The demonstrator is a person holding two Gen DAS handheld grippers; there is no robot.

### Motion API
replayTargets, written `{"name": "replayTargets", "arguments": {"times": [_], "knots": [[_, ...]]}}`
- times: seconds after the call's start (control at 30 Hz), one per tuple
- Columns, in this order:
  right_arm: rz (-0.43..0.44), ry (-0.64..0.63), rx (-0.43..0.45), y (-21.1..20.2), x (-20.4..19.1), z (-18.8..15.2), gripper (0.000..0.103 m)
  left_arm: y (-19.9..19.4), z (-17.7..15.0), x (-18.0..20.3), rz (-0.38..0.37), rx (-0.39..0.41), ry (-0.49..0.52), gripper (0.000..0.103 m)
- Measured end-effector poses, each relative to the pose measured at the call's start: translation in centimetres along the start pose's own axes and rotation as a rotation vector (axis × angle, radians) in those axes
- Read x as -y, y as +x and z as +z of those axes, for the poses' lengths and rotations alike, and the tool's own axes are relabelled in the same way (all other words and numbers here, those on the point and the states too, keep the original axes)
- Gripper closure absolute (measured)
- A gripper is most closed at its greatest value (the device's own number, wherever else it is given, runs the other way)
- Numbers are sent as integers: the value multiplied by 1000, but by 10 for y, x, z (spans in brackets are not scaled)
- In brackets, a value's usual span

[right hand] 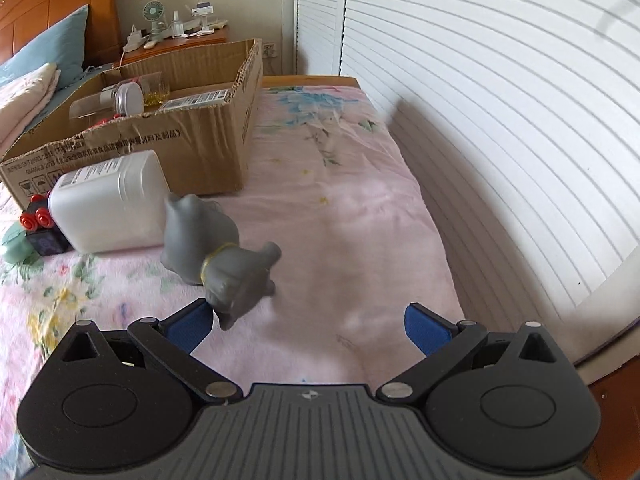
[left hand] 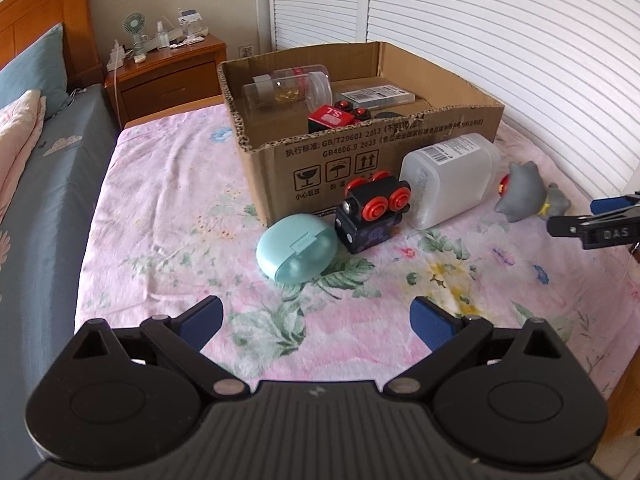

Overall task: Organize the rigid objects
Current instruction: 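Grasp the teal round case with the left tool while the right tool moves to the grey cat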

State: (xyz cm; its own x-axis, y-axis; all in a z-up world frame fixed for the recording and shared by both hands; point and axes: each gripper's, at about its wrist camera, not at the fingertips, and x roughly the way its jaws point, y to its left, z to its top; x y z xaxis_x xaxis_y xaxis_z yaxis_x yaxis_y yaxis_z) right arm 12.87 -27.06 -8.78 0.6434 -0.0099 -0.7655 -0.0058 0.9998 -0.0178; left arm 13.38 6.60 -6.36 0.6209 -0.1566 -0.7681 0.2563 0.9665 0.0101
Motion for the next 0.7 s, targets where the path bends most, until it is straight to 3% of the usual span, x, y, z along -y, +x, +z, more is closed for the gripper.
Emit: {"name": "replayTargets", "arguments": {"times": [0.23,0.37,0.7], "knots": [[4,-58,-5,9,-16,-5,0,23,7,-11,-1,-35,-14,4],[12,-60,2,10,-17,-4,0,39,11,-19,60,-50,-48,4],[18,-58,27,10,-16,-8,0,54,11,-41,89,-46,-140,0]]}}
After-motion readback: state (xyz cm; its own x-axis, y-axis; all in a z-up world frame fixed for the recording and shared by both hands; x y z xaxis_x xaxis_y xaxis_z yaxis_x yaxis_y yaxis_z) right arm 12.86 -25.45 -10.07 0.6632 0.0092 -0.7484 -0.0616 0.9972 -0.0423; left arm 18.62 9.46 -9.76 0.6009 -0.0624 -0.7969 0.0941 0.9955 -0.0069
